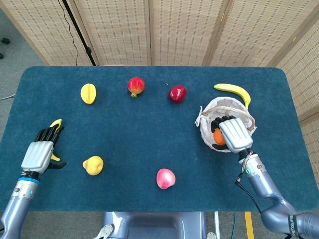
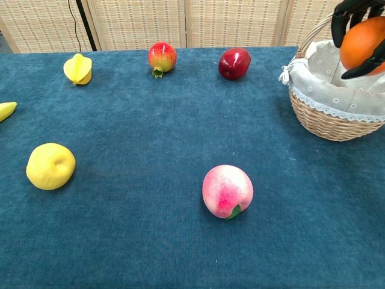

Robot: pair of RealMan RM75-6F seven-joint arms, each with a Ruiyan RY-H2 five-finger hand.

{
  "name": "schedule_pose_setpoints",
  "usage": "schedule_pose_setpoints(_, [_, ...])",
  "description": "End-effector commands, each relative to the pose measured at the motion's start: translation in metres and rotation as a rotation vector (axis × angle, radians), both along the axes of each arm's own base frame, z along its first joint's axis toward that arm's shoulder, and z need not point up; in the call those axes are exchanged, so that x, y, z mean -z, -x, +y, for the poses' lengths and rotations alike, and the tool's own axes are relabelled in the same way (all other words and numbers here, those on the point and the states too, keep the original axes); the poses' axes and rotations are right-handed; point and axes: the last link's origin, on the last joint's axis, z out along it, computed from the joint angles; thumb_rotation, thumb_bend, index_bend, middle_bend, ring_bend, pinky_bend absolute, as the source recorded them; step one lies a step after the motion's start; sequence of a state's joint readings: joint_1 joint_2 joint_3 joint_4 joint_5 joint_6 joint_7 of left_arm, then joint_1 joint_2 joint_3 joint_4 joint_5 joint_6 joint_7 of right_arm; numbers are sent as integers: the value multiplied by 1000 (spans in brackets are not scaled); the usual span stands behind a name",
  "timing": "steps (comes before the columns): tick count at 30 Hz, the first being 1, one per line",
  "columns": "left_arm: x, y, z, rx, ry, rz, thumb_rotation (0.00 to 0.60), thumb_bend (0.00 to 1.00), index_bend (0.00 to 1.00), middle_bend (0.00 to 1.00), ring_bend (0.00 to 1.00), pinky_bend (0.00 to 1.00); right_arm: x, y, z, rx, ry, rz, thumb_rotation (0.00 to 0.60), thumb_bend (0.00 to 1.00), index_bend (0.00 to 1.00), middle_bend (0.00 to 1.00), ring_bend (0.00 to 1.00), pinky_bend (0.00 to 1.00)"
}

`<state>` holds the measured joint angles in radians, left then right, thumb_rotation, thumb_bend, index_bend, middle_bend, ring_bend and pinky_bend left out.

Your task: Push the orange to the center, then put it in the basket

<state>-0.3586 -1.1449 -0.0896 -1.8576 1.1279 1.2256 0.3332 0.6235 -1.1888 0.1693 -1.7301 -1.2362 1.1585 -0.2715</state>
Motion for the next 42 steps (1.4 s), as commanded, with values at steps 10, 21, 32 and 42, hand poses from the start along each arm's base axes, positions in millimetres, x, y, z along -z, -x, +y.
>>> schedule_pose_setpoints(10, [2,0,0,-2,11,1,600,0,0,0,0,44,-15,37,-11,18,160,-14,600,113,725,554,649,708])
schedule_pose_setpoints(21, [2,-1,1,-2,18,4,600,0,0,0,0,44,-19,55,-8,66,132,32,600,3,384,226,303,337])
schedule_pose_setpoints(32, [3,-3,1,0,24,5,600,0,0,0,0,44,-25,55,0,83,130,54,600,0,312,191,274,293])
schedule_pose_setpoints(42, [6,-2,1,-3,35,4,600,0,0,0,0,44,-40,64,35,208,29,111,600,0,327,195,274,299])
